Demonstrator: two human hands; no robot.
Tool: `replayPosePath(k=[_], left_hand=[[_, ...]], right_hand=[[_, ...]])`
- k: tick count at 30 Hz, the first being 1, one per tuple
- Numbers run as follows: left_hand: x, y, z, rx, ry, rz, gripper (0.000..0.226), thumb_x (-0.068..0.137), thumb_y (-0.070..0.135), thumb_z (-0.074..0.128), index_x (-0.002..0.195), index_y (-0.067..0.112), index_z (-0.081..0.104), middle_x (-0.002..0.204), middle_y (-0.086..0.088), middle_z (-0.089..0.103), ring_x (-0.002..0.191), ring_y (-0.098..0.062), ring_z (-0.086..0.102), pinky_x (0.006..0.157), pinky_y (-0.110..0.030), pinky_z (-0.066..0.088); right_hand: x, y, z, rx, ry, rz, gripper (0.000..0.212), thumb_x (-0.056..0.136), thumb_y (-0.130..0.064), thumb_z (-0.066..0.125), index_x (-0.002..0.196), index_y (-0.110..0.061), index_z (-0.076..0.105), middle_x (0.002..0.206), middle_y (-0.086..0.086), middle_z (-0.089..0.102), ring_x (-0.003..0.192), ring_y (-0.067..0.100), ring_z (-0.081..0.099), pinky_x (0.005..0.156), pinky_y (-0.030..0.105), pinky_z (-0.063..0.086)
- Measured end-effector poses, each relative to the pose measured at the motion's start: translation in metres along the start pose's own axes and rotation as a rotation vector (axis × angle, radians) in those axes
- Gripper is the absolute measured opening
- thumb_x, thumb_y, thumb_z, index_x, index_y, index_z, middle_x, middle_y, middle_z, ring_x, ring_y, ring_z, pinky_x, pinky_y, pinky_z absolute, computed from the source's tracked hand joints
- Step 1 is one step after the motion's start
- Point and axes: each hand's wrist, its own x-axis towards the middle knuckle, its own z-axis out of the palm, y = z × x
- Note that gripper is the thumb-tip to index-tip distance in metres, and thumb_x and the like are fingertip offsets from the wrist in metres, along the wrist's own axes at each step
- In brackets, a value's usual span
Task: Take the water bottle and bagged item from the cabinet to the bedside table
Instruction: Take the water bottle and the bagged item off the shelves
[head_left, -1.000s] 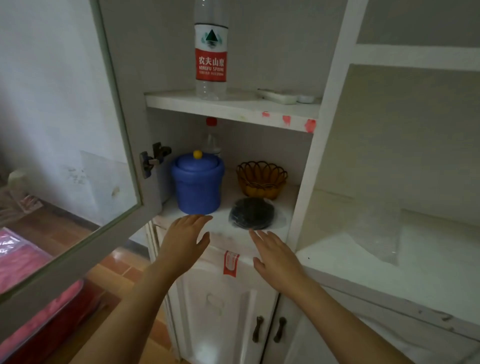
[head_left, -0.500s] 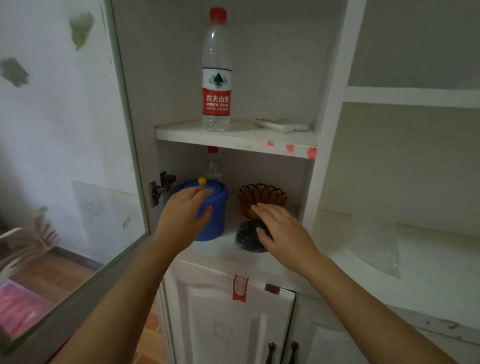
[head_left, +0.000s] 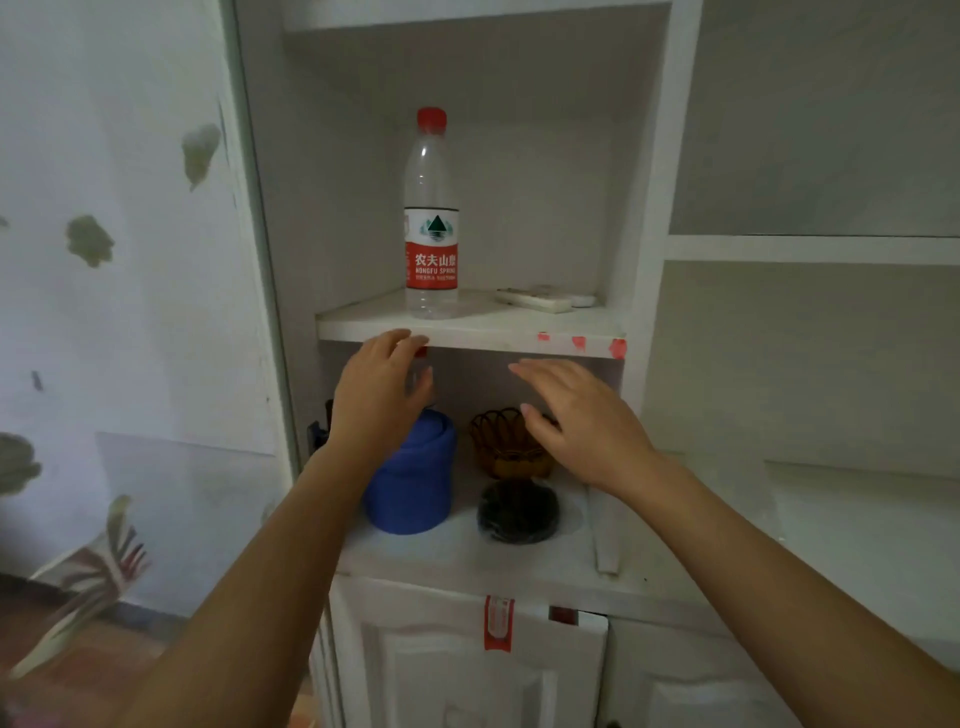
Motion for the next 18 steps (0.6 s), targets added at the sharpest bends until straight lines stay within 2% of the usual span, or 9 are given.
replayPosePath(k=[3, 7, 10, 13, 18], left_hand=[[0.025, 0.004, 0.000, -0.010, 0.065, -0.031, 0.040, 0.085, 0.015, 0.059, 0.122, 0.002, 0.051, 0.124, -0.022, 0.053, 0.115, -0.037, 0.047, 0.094, -0.043, 0.038], [0.063, 0.004, 0.006, -0.063, 0.013, -0.168, 0.053, 0.088, 0.022, 0.056, 0.132, 0.003, 0.036, 0.135, -0.022, 0.040, 0.122, -0.034, 0.039, 0.098, -0.042, 0.035], [0.092, -0.004, 0.021, -0.223, -0.067, -0.303, 0.054, 0.085, 0.026, 0.059, 0.127, 0.002, 0.036, 0.125, -0.020, 0.045, 0.112, -0.033, 0.047, 0.091, -0.043, 0.041], [0.116, -0.015, 0.036, -0.443, -0.138, -0.466, 0.061, 0.082, 0.028, 0.064, 0.129, 0.005, 0.033, 0.127, -0.016, 0.046, 0.112, -0.031, 0.051, 0.091, -0.043, 0.044], [0.135, -0.023, 0.062, -0.579, -0.063, -0.571, 0.076, 0.074, 0.024, 0.072, 0.134, 0.012, 0.026, 0.126, -0.015, 0.049, 0.111, -0.031, 0.051, 0.094, -0.047, 0.044]], right_hand=[[0.008, 0.000, -0.007, -0.027, 0.013, 0.000, 0.045, 0.094, -0.031, 0.040, 0.137, -0.017, 0.038, 0.143, 0.003, 0.041, 0.133, 0.017, 0.031, 0.108, 0.033, 0.025], [0.019, 0.003, -0.020, -0.036, 0.058, 0.019, 0.043, 0.095, -0.028, 0.041, 0.137, -0.017, 0.039, 0.143, 0.002, 0.042, 0.132, 0.017, 0.031, 0.106, 0.032, 0.025], [0.025, 0.007, -0.025, -0.030, 0.096, 0.035, 0.046, 0.092, -0.031, 0.037, 0.135, -0.016, 0.042, 0.140, 0.004, 0.046, 0.130, 0.019, 0.035, 0.105, 0.033, 0.029], [0.028, 0.012, -0.024, -0.039, 0.096, 0.043, 0.050, 0.088, -0.032, 0.034, 0.134, -0.015, 0.043, 0.138, 0.005, 0.048, 0.129, 0.020, 0.037, 0.105, 0.036, 0.031], [0.033, 0.024, -0.020, -0.064, 0.091, 0.041, 0.041, 0.093, -0.021, 0.044, 0.133, -0.012, 0.044, 0.137, 0.007, 0.049, 0.128, 0.022, 0.037, 0.104, 0.035, 0.030]])
